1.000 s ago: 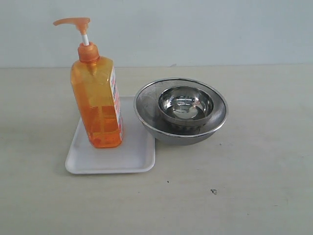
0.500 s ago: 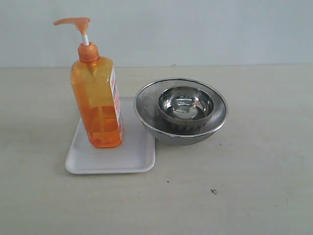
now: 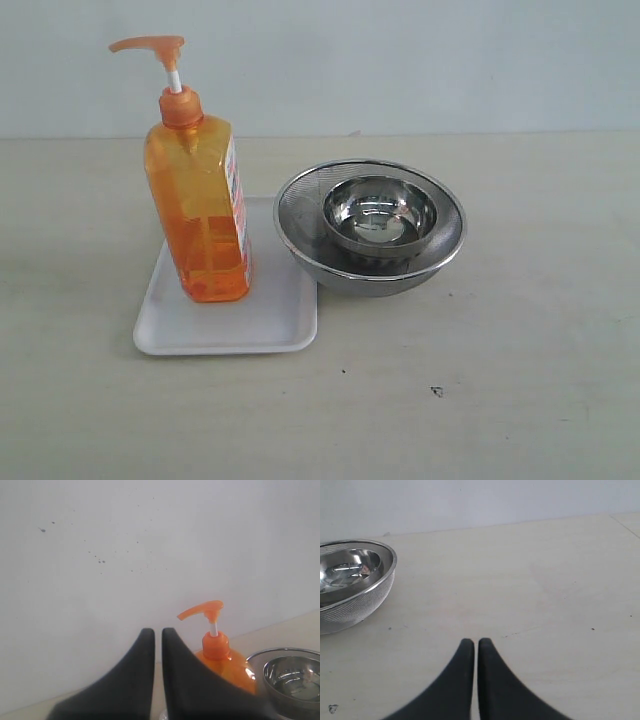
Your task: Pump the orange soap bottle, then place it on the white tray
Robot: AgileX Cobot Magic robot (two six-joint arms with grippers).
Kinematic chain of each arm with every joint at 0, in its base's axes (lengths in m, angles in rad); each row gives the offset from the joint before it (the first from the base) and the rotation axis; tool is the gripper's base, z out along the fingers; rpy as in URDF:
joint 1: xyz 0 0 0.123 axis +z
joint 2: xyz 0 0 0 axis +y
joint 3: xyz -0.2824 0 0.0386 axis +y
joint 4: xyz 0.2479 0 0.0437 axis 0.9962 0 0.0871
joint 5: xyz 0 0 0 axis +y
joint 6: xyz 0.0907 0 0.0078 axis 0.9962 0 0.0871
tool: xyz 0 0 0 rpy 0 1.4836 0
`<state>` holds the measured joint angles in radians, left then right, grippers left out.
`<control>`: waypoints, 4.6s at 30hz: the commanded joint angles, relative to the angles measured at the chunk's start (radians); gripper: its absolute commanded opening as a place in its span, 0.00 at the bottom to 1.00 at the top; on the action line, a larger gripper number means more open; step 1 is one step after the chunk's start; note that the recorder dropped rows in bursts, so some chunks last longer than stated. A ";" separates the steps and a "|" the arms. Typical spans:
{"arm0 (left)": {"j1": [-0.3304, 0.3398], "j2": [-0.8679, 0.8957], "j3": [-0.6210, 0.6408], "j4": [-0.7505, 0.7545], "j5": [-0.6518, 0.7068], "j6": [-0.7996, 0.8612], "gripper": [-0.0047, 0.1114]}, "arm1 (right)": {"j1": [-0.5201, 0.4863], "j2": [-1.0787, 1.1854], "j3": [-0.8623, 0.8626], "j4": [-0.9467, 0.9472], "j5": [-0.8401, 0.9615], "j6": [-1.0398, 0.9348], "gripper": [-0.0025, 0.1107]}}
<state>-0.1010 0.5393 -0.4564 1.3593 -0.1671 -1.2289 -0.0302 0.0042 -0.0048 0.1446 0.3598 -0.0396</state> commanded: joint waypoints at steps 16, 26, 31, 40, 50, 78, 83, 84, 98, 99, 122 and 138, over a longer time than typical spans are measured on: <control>-0.001 -0.008 0.005 -0.010 0.008 -0.009 0.08 | 0.004 -0.004 0.005 -0.004 -0.011 0.004 0.02; -0.001 -0.008 0.005 -0.010 0.008 -0.009 0.08 | 0.004 -0.004 0.005 -0.002 -0.011 0.006 0.02; -0.001 -0.008 0.005 -0.010 0.008 -0.009 0.08 | 0.004 -0.004 0.005 -0.002 -0.011 0.006 0.02; -0.001 -0.236 0.078 -0.010 0.000 -0.191 0.08 | 0.004 -0.004 0.005 -0.002 -0.011 0.006 0.02; -0.001 -0.539 0.209 -0.432 -0.185 -0.357 0.08 | 0.004 -0.004 0.005 -0.002 -0.014 0.005 0.02; 0.009 -0.539 0.237 -1.407 0.604 1.196 0.08 | 0.004 -0.004 0.005 -0.002 -0.021 0.007 0.02; 0.033 -0.539 0.303 -1.416 0.602 1.184 0.08 | 0.004 -0.004 0.005 -0.002 -0.019 0.007 0.02; 0.044 -0.539 0.322 -1.418 0.597 1.184 0.08 | 0.004 -0.004 0.005 -0.002 -0.019 0.007 0.02; 0.107 -0.539 0.456 -1.423 0.475 1.269 0.08 | 0.004 -0.004 0.005 -0.002 -0.019 0.007 0.02; 0.107 -0.539 0.456 -1.425 0.475 1.269 0.08 | 0.004 -0.004 0.005 -0.002 -0.019 0.007 0.02; 0.107 -0.539 0.456 -1.425 0.475 1.269 0.08 | 0.004 -0.004 0.005 -0.002 -0.019 0.010 0.02; 0.107 -0.539 0.456 -1.425 0.474 1.269 0.08 | 0.004 -0.004 0.005 -0.002 -0.015 0.012 0.02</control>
<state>0.0004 0.0016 -0.0036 -0.0521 0.3210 0.0347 -0.0302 0.0042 0.0009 0.1426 0.3517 -0.0311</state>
